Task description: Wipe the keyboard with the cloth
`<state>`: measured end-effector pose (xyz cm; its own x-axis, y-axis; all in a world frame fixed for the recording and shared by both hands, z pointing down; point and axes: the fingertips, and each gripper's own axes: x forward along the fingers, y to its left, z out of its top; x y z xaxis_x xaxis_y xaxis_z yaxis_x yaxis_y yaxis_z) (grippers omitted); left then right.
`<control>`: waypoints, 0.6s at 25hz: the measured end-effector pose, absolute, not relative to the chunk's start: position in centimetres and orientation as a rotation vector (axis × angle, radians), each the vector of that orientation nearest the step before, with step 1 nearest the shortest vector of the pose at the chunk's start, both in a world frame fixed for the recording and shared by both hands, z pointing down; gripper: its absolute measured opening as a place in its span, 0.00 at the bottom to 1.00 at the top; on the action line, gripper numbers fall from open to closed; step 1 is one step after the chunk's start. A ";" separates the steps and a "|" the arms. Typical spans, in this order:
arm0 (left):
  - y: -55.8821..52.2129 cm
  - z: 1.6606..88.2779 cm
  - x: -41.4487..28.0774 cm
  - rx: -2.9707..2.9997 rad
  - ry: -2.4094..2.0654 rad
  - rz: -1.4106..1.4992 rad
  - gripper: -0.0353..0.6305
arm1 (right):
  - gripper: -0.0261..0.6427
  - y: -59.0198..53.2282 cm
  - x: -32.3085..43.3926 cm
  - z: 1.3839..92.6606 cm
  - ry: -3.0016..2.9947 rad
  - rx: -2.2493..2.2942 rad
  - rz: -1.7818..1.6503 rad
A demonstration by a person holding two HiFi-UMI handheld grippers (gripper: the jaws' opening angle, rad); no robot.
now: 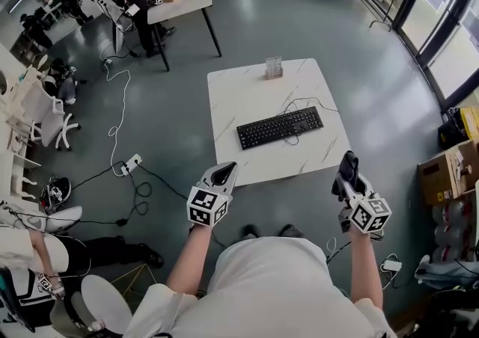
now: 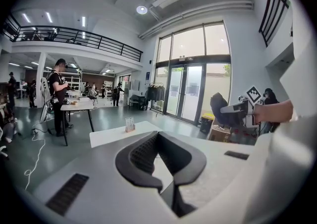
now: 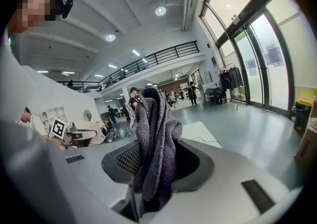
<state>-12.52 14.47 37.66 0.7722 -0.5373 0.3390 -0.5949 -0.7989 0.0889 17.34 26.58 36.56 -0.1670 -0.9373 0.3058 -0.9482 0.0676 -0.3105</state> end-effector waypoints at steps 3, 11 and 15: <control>14.3 38.0 -13.5 2.775 -0.887 0.450 0.06 | 0.28 26.6 16.5 36.9 -2.270 2.027 0.703; 13.8 38.1 -15.6 2.774 -0.890 0.454 0.06 | 0.28 26.4 14.4 37.4 -2.258 2.015 0.719; 13.4 38.1 -15.8 2.766 -0.900 0.445 0.06 | 0.28 25.8 14.5 37.3 -2.257 2.011 0.721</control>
<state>-15.77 13.35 38.13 0.7694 -0.5397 0.3418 -0.5993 -0.7950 0.0938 14.49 25.78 37.30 -0.1625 -0.9318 0.3247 -0.9474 0.0554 -0.3153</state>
